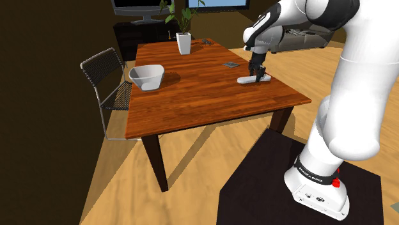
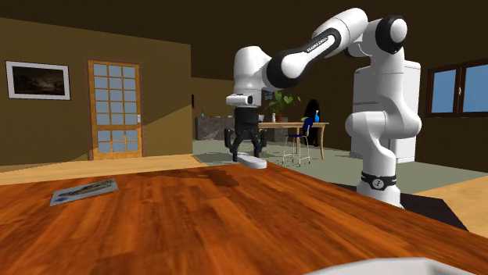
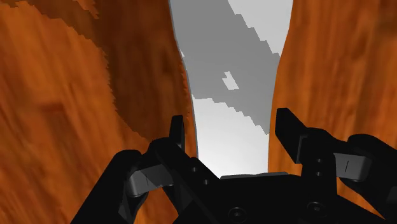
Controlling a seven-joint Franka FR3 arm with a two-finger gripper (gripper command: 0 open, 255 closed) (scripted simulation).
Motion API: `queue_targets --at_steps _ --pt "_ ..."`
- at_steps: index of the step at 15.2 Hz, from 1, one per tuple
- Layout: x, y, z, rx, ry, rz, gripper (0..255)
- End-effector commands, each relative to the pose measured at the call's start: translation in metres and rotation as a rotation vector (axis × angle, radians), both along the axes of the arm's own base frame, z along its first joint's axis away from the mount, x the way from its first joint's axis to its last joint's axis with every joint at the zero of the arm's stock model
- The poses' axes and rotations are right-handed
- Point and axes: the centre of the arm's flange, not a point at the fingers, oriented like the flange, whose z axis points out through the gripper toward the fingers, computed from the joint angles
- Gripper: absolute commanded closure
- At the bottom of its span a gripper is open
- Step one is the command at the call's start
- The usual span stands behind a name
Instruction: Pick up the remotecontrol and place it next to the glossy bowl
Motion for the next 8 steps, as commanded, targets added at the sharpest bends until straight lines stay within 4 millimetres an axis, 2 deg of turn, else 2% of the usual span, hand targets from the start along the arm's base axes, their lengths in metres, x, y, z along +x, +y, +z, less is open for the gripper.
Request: queue_targets --at_steps 1,8 --pt "0.000 0.000 0.010 0.000 0.000 0.000 255" --pt "0.000 0.000 0.047 0.000 0.000 0.000 255"
